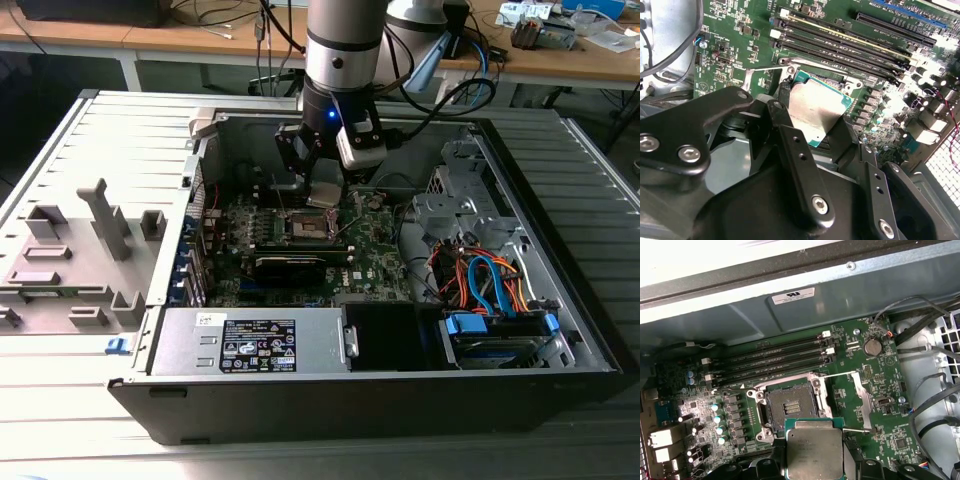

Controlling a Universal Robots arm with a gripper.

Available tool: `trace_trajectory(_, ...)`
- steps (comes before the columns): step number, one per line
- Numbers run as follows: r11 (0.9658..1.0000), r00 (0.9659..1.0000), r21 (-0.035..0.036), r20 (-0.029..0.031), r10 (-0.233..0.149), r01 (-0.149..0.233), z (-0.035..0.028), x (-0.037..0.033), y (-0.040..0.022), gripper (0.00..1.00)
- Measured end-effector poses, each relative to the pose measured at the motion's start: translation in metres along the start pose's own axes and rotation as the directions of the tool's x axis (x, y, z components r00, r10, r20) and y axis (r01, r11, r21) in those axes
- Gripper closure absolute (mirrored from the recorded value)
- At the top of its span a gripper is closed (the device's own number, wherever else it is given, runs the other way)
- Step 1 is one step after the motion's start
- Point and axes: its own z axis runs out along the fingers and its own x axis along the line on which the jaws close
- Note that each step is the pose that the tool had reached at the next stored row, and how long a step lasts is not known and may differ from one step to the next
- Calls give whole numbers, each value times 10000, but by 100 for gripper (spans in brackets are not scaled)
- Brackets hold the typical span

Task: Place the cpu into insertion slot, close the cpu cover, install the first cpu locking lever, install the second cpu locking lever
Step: 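Place the cpu into insertion slot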

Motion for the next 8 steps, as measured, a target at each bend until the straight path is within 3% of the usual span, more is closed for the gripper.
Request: trace_trajectory(8, 10000, 10000, 43, 11, 85, -85, 1, 0, 0, 45)
